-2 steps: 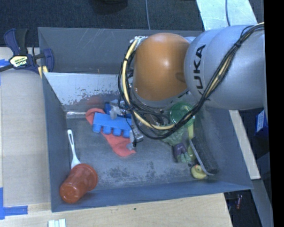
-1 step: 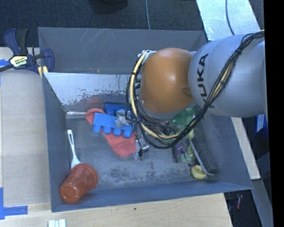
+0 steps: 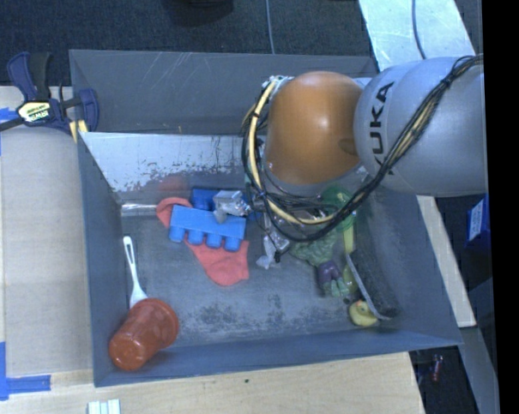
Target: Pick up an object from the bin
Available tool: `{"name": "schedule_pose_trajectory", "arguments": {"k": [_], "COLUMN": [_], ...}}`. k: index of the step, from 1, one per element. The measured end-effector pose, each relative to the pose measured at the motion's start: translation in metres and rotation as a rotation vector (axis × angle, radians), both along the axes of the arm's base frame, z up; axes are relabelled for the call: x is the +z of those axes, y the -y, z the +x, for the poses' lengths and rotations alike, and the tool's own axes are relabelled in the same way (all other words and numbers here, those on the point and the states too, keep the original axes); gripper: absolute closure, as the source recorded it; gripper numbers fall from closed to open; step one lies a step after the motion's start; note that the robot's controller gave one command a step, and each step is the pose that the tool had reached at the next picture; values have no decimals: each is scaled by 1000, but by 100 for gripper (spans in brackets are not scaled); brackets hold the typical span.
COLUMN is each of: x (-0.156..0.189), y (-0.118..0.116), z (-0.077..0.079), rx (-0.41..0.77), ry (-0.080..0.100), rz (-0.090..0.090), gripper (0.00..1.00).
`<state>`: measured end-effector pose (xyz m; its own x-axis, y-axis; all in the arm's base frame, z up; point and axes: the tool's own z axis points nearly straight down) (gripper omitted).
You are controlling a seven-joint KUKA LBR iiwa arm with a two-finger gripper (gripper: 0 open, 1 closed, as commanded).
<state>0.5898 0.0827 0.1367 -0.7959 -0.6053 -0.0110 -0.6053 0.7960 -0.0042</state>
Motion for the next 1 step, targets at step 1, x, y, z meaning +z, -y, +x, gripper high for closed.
{"name": "schedule_pose_trajectory", "arguments": {"k": [1], "x": [-23], "y": [15], "z": [-10], "rx": [-347], "ry": [-5], "rz": [2], "gripper": [0]}}
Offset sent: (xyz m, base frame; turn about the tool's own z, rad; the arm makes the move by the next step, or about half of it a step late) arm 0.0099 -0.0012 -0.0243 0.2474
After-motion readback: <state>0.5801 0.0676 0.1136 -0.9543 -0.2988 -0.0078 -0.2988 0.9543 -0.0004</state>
